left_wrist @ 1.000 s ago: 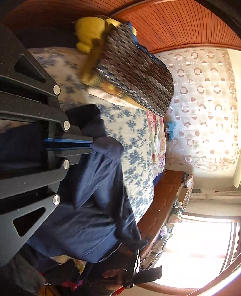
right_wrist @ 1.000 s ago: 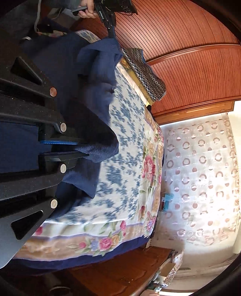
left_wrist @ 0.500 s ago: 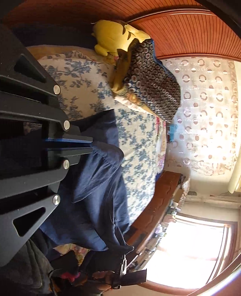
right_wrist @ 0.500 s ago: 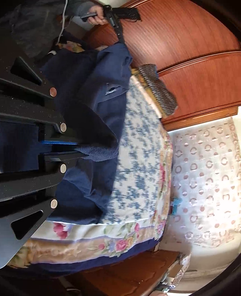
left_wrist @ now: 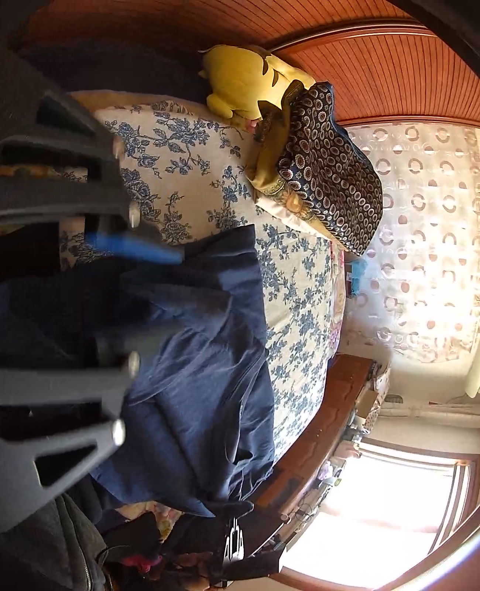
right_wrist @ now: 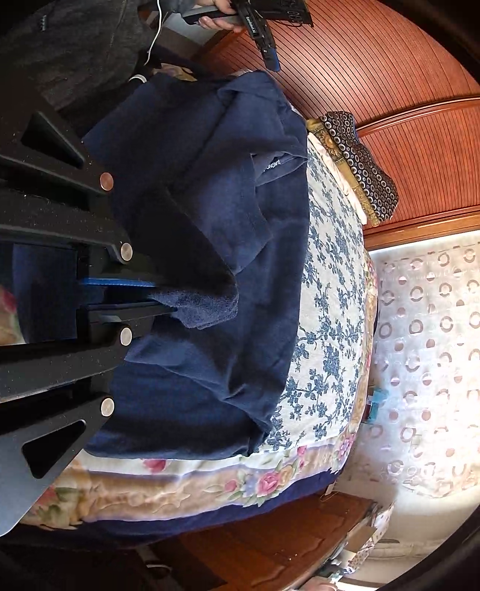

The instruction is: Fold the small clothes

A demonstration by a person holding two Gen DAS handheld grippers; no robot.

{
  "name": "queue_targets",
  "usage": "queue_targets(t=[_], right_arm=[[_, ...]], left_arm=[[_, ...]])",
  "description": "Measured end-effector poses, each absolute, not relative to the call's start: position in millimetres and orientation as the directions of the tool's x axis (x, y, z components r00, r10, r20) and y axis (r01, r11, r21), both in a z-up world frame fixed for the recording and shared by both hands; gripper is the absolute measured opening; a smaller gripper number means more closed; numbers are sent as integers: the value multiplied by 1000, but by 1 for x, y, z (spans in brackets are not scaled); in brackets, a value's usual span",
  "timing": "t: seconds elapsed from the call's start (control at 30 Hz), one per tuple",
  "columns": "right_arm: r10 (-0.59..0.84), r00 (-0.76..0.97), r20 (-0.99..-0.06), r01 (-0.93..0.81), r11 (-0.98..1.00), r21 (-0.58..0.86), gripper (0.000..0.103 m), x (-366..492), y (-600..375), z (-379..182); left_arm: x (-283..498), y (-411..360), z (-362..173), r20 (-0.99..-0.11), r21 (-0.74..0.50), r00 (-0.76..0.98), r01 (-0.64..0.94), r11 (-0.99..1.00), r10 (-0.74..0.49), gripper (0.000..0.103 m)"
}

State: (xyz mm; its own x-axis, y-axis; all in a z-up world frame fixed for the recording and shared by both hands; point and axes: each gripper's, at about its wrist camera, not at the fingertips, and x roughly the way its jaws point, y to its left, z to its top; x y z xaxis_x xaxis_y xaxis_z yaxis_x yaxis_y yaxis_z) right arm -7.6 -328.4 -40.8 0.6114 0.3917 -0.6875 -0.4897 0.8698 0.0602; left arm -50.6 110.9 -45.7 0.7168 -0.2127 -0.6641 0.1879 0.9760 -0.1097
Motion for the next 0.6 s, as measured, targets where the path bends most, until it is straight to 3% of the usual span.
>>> queue_targets(t=[0.1,0.23,0.5,0.6], right_arm=[[382,613,-691,-480,875,58,5,-5,-330,-47],[381,611,-694,-477,877,61,5,-3,-330,-55],[375,615,-694,-478,877,51,5,-10,-334,-51],[347,634,-692,-471,882,11,13,-17,-338,-45]], left_arm=[[-43,112,-57,-689,-84,703,167,982,-178,73],[-34,118,-83,-740,-105,649,149,983,-177,74],[-31,127,-101,-756,-197,612,124,972,-232,75],[-30,129,-95,-746,-207,622,123,971,-238,75]])
